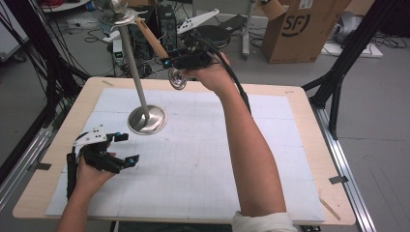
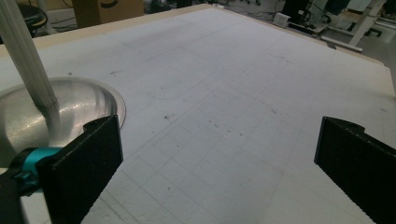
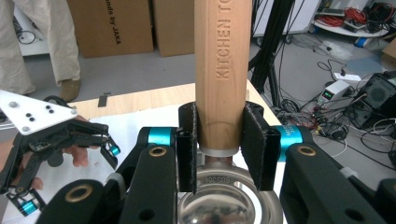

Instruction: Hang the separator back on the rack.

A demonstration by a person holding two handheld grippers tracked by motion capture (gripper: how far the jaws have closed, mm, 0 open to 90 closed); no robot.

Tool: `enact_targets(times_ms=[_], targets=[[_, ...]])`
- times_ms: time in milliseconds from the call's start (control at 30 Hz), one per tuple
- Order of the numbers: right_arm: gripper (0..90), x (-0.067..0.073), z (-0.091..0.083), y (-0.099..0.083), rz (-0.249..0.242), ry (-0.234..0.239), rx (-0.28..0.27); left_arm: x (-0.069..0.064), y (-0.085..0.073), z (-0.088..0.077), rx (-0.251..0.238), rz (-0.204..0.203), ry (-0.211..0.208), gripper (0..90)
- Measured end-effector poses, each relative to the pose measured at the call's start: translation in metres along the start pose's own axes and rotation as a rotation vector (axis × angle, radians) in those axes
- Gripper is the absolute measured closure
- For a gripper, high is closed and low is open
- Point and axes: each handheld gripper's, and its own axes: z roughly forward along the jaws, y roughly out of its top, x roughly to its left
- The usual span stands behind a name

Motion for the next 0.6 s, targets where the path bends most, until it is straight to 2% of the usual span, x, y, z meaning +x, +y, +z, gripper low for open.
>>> enact_targets(times_ms=[600], targets=[[68.7,-0.006,0.026,-0.005,0.046,0.044,-0.026,0.0,0.0,0.0,-0.001,-0.006,-0.003,1.6]])
